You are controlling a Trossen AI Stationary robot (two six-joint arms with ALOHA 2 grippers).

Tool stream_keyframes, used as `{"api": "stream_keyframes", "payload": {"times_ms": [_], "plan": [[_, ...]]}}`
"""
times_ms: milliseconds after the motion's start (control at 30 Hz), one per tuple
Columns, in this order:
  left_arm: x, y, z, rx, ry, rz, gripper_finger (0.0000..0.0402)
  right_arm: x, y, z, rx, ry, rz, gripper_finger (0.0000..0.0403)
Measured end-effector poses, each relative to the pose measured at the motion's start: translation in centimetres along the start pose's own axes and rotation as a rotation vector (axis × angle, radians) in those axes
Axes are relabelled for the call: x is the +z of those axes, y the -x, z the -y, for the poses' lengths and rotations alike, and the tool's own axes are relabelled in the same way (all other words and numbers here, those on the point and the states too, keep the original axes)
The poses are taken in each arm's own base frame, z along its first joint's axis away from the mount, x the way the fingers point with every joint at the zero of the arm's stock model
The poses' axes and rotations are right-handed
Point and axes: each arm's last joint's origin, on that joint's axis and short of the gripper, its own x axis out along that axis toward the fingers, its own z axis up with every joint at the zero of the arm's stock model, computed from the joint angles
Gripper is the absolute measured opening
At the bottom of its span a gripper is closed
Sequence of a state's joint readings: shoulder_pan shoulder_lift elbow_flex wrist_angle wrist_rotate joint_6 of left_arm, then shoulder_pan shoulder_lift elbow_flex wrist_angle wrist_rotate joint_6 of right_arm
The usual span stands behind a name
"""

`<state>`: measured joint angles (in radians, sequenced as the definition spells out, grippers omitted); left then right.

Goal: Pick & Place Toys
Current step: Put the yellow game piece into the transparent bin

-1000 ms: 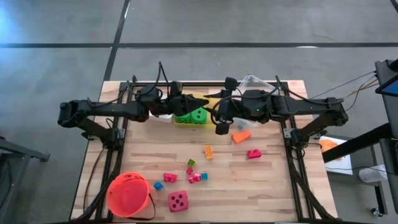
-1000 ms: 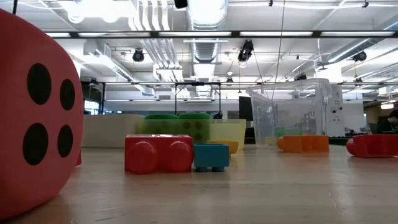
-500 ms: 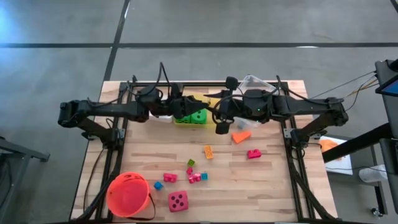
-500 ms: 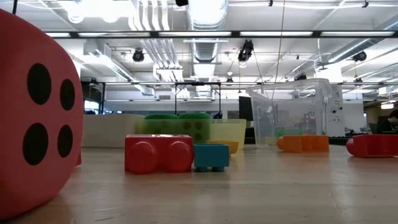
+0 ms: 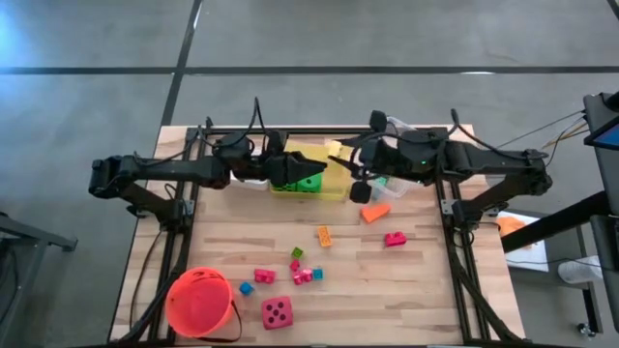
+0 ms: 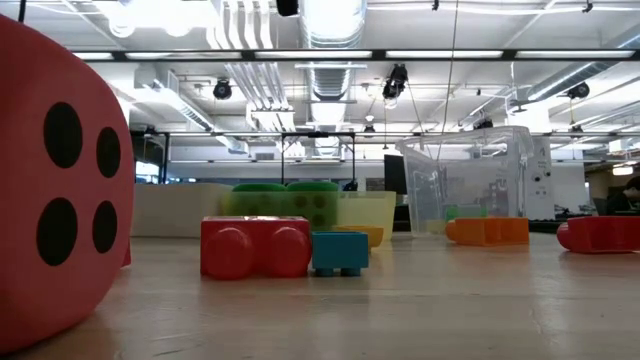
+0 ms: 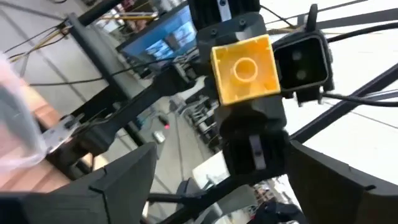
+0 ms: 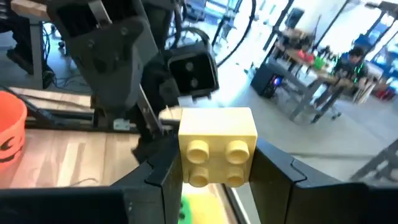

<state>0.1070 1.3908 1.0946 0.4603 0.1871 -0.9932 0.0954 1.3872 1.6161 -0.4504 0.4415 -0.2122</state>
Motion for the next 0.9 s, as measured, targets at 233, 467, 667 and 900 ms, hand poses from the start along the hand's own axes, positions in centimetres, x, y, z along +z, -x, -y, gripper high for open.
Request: {"api": "stream_keyframes", "payload": {"times_ms": [233,467,667,900], "plan": [[-0.7,0.9,-0.9,0.173,0.037,-0.106,0.0343,-1.3,1.8,2.9,-0.047,-0.148,-0.123,0.0135],[-1.8,2.1,-2.2,0.398,0.098,-0.250,0.0341,-6.7,1.0,7.9,-0.064,-0.430,-0.530,0.0135],[-3.2,3.1,-1.5,0.519,0.100,-0.387,0.0341,-12.6,-0.5,11.2,-0.116,-0.569,-0.817,0.0135],[-3.9,4.2,0.7,0.495,0.025,-0.381,0.0341,-20.0,-0.7,12.7,-0.094,-0.788,-1.018,0.0135]]}}
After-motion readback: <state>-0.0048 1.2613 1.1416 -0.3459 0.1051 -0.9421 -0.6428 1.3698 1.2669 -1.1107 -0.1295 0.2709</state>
